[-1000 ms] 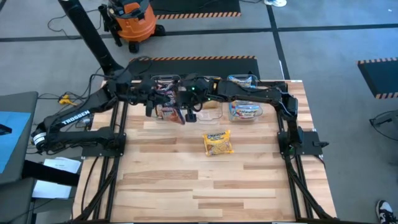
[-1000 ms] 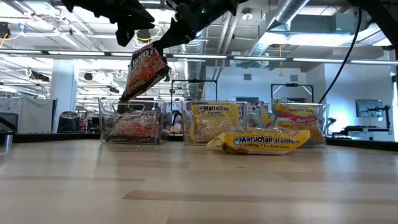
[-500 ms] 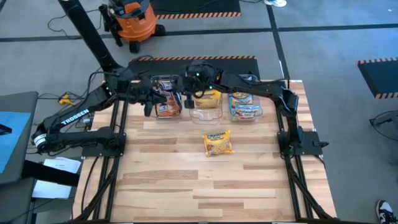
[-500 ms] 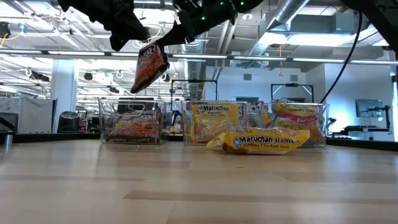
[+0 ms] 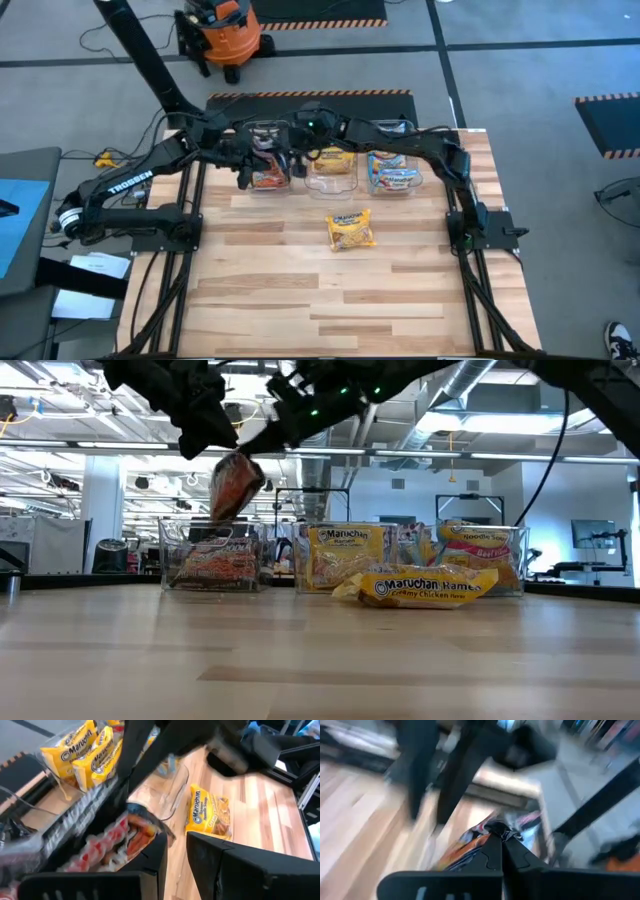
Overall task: Sort Maruchan noodles
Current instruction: Put the black noodle pack into the left transparent bin, then put the yellow noodle pack into the middle transparent bin
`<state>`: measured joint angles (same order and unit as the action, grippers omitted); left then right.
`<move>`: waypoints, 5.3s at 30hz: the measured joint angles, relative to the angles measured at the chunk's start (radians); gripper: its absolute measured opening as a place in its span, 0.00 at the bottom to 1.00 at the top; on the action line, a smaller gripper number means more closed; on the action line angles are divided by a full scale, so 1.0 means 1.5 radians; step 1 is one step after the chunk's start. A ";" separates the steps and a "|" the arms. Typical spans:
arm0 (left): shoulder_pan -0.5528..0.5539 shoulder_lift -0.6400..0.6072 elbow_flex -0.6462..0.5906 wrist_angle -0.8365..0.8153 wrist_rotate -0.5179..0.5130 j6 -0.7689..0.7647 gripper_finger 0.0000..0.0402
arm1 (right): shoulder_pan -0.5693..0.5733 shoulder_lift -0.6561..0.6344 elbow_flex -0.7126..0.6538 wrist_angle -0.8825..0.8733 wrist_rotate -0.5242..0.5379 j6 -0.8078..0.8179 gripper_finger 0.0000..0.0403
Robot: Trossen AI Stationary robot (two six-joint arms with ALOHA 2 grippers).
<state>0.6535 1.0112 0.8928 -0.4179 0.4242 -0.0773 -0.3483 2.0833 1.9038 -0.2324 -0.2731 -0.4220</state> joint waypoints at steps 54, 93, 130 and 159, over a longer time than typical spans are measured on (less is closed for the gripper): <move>-0.005 0.251 0.000 -0.088 -0.041 0.034 0.03 | 0.017 0.099 0.023 -0.034 0.060 0.094 0.14; -0.009 0.164 0.000 -0.096 -0.087 0.021 0.03 | 0.046 0.086 0.299 -0.417 0.061 0.139 0.32; -0.008 0.112 0.000 -0.073 -0.107 0.011 0.03 | 0.075 0.052 0.298 -0.537 0.061 0.173 0.32; -0.008 -0.078 0.000 -0.119 -0.055 -0.051 0.03 | 0.149 -0.008 0.152 -0.893 -0.018 0.206 0.30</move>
<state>0.6411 0.8936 0.8925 -0.5970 0.3424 -0.1531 -0.1246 2.0709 2.1325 -1.5714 -0.2994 -0.1127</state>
